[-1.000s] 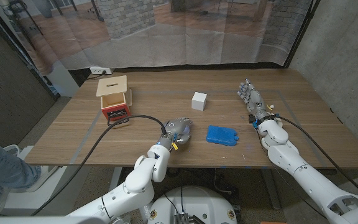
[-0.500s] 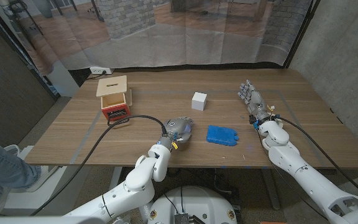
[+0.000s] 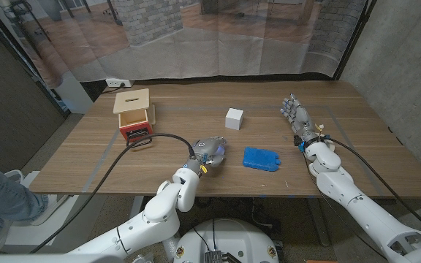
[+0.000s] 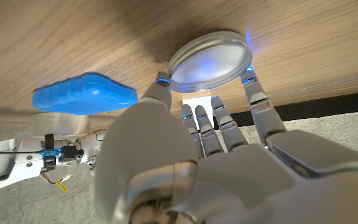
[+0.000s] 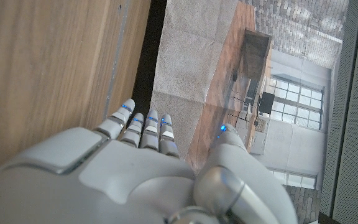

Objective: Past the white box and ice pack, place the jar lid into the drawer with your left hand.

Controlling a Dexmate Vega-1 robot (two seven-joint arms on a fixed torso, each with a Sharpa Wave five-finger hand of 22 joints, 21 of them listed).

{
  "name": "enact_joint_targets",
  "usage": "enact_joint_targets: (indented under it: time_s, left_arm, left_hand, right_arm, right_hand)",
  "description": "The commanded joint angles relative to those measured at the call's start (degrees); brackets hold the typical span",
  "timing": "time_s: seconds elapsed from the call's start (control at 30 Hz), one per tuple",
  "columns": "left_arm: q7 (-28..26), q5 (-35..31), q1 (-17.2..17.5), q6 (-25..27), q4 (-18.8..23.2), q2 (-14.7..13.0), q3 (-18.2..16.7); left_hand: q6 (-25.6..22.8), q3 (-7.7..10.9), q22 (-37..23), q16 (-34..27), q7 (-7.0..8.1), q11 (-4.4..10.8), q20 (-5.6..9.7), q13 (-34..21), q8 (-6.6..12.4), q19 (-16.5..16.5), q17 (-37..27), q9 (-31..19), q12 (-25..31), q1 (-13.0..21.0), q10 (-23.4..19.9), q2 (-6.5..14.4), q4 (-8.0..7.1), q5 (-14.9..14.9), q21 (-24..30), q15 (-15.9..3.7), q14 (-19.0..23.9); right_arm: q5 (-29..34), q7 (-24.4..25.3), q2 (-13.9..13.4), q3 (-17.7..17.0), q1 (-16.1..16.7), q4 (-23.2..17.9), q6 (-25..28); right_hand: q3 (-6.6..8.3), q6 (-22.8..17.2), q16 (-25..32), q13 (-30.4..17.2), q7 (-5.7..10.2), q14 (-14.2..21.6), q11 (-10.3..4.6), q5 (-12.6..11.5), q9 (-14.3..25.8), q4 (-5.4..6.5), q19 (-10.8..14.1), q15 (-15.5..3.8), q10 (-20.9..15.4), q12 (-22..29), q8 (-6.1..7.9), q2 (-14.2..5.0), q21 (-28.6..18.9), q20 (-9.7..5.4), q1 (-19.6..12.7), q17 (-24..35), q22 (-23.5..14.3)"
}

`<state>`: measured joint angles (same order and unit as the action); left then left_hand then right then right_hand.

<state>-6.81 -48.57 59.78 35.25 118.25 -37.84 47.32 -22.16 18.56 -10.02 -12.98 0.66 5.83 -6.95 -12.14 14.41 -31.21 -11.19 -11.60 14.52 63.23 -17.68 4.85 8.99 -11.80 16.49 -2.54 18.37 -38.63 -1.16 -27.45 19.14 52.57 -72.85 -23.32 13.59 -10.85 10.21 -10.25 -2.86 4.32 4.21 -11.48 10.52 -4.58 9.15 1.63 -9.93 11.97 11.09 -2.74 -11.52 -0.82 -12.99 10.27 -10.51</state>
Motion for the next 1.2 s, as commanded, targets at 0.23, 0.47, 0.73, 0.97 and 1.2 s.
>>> enact_joint_targets:
  time_s: [0.23, 0.47, 0.73, 0.97, 1.2]
  left_arm:
    - [0.5, 1.1, -0.4, 0.1, 2.0, -1.4, -0.6]
    - [1.1, 0.8, -0.5, 0.6, 2.7, -1.7, -0.7]
    - [1.7, 0.7, -0.3, 1.0, 3.6, -2.0, -1.0]
    - [2.1, 1.0, -0.3, 0.8, 4.2, -2.5, -1.5]
    - [2.4, 1.0, -0.4, 0.7, 4.6, -2.7, -1.7]
  left_hand:
    - [-0.1, 0.36, -0.1, 0.2, -0.69, 0.01, -0.42, -0.1, -0.12, -0.7, -0.1, -0.3, -0.4, 0.9, -0.6, 0.0, -0.19, 0.7, -0.2, -0.89, 0.6]
    - [0.0, 0.36, -0.1, 0.3, -0.78, -0.25, -0.49, -0.1, -0.23, -0.7, -0.1, -0.3, -0.5, 0.9, -0.6, 0.0, -0.35, 0.9, -0.4, -0.88, 0.5]
    - [0.1, 0.38, -0.1, 0.5, -0.84, 0.03, -0.67, -0.1, -0.39, -0.6, -0.1, -0.3, -0.7, 1.0, -0.6, 0.0, -0.45, 1.2, -0.6, -0.8, 0.5]
    - [0.2, 0.38, -0.1, 0.6, -0.85, -0.05, -0.74, -0.1, -0.5, -0.6, -0.1, -0.3, -0.9, 1.0, -0.5, 0.0, -0.57, 1.3, -0.8, -0.83, 0.5]
    - [0.2, 0.37, -0.1, 0.7, -0.8, 0.04, -0.94, -0.1, -0.56, -0.6, -0.2, -0.3, -1.0, 1.0, -0.6, 0.0, -0.68, 1.4, -0.9, -0.79, 0.5]
  right_arm:
    - [0.4, 1.0, -0.3, -0.3, 0.5, -1.4, 0.0]
    - [0.5, 1.3, -0.4, -0.4, 0.8, -1.9, -0.2]
    - [0.7, 1.4, -0.7, -0.4, 1.0, -2.8, -0.2]
    - [1.0, 1.8, -0.9, -0.4, 1.2, -3.6, 0.1]
    - [1.2, 2.2, -1.1, -0.4, 1.4, -4.3, 0.3]
  right_hand:
    - [-0.06, 0.1, 0.5, -0.3, 0.15, 0.3, 0.28, -0.2, 0.3, -0.29, 0.6, -0.01, -0.4, 0.0, 0.04, -0.25, -0.3, 0.14, 0.1, 0.1, -0.2]
    - [-0.07, 0.1, 0.5, -0.3, 0.17, 0.4, 0.32, -0.2, 0.3, -0.31, 0.6, -0.05, -0.4, 0.1, 0.04, -0.27, -0.3, 0.15, 0.1, 0.1, -0.2]
    - [-0.08, 0.0, 0.5, -0.3, 0.14, 0.4, 0.26, -0.2, 0.3, -0.35, 0.6, -0.07, -0.5, 0.1, 0.05, -0.27, -0.3, 0.08, 0.1, 0.1, -0.2]
    - [-0.09, 0.0, 0.5, -0.3, 0.12, 0.4, 0.31, -0.2, 0.3, -0.38, 0.6, -0.05, -0.6, 0.1, 0.06, -0.29, -0.3, 0.06, 0.1, 0.1, -0.2]
    - [-0.11, 0.0, 0.5, -0.3, 0.08, 0.5, 0.31, -0.2, 0.3, -0.4, 0.7, -0.03, -0.7, 0.1, 0.07, -0.3, -0.3, 0.04, 0.1, 0.1, -0.2]
